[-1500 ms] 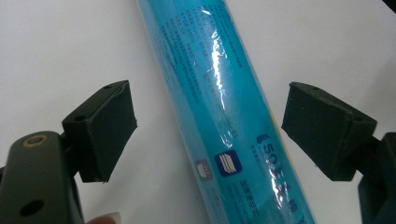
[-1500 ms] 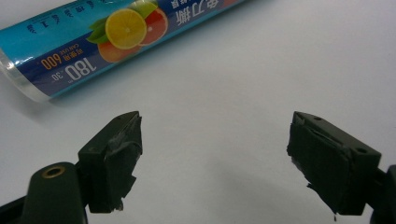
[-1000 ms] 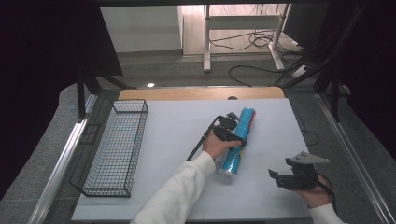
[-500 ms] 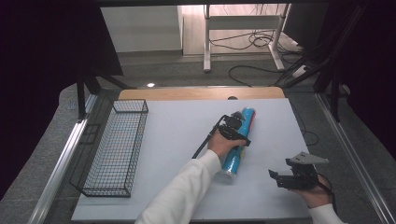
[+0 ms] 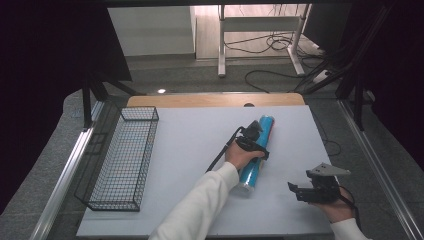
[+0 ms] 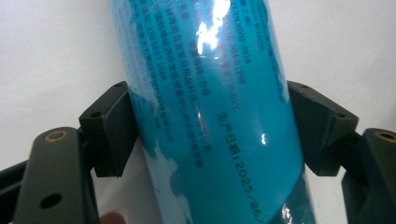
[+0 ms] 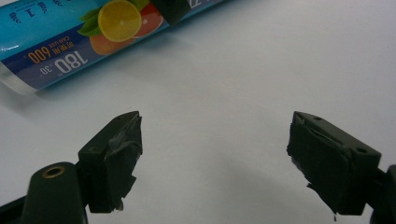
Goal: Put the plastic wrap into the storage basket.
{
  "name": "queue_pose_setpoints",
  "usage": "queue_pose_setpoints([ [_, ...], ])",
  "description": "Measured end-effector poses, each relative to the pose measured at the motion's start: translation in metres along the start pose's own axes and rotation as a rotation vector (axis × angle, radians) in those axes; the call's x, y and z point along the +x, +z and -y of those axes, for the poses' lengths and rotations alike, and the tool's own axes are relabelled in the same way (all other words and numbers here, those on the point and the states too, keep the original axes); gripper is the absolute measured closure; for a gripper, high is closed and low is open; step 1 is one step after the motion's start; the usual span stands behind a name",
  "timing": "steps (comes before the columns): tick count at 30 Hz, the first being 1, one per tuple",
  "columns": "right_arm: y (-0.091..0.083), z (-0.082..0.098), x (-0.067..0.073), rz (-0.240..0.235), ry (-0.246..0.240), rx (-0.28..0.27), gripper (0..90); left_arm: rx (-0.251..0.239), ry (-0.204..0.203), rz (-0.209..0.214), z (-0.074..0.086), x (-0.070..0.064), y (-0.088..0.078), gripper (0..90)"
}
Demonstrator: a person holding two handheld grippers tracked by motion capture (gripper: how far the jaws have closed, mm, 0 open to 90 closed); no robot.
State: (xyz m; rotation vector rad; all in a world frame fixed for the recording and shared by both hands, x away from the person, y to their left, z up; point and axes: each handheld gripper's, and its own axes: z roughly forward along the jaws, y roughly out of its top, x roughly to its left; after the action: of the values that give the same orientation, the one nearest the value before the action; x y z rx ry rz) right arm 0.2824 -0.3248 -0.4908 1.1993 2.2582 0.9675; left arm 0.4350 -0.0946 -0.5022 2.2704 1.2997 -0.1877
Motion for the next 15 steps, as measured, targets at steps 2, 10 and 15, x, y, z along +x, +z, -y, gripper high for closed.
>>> queue_pose_setpoints([
  [2,-0.0002,0.0,-0.0002,0.001,0.001,0.0,18.2,0.001,0.002,-0.009,-0.0004,-0.0014,0.0008,23.9],
  [10,0.0,0.0004,-0.0009,0.005,0.003,0.001,18.3,0.006,-0.017,-0.011,-0.0008,-0.0018,-0.0003,25.8],
  [15,0.0001,0.0004,-0.0011,0.008,0.004,0.001,18.4,0.001,-0.036,-0.021,-0.0004,-0.0032,-0.0008,26.8],
])
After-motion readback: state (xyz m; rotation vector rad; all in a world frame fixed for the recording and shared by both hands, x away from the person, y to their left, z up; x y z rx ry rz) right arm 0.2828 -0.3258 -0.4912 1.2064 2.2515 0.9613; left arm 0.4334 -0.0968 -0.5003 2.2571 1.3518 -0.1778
